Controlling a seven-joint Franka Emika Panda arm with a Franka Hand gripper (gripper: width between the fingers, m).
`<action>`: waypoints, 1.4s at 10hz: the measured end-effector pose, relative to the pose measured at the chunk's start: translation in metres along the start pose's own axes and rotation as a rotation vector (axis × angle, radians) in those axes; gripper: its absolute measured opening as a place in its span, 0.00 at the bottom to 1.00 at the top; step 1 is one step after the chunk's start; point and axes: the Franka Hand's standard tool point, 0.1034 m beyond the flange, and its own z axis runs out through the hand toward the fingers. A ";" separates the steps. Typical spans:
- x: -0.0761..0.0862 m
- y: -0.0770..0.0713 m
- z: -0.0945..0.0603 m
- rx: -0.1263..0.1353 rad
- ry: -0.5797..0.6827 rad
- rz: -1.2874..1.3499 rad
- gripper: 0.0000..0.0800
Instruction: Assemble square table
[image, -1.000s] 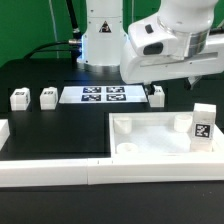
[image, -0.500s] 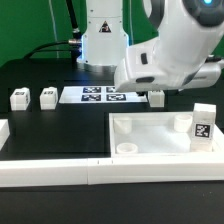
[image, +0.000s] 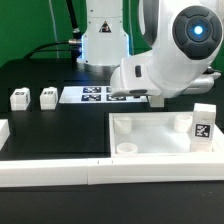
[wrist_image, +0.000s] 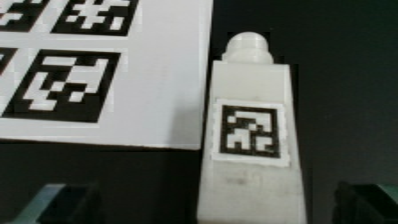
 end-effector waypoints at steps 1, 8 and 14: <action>0.000 0.000 0.001 0.000 -0.001 0.000 0.81; -0.004 -0.005 0.022 0.000 -0.025 0.031 0.54; -0.004 -0.005 0.022 0.001 -0.025 0.032 0.36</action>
Offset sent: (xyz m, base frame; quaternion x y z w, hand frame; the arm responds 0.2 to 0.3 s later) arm -0.0404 0.0278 -0.0239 0.0190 -0.0102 0.0553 0.9982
